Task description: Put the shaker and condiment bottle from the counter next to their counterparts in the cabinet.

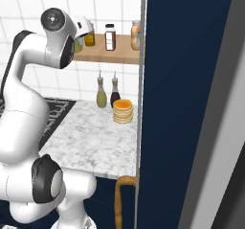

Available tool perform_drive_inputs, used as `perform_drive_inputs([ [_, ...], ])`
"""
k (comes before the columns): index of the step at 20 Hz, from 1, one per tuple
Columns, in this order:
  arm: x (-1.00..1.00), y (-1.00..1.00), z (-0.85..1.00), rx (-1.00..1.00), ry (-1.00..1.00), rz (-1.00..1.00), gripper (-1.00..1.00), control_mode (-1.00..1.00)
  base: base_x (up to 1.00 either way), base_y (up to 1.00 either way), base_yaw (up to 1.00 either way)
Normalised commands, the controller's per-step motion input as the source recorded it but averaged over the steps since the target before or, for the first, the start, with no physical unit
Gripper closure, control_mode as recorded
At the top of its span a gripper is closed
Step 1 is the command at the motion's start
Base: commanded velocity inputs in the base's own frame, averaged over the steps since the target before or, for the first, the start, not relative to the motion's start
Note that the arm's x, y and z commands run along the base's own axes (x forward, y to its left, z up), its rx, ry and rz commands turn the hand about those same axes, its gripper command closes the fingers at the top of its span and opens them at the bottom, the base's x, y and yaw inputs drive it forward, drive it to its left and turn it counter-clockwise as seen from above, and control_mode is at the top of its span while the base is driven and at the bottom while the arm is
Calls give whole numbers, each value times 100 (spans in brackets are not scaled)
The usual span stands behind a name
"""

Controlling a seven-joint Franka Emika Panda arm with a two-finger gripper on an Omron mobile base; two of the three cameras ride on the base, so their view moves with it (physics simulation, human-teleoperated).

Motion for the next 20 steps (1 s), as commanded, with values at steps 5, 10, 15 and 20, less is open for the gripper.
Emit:
perform_drive_inputs([
  [5,31,0,-6,0,0,0,100,-100,0,0,0],
  [10,29,0,-10,0,0,0,100,-100,0,0,0],
  [15,29,0,-8,0,0,0,100,-100,0,0,0],
  [20,34,0,-8,0,0,0,100,-100,0,0,0],
])
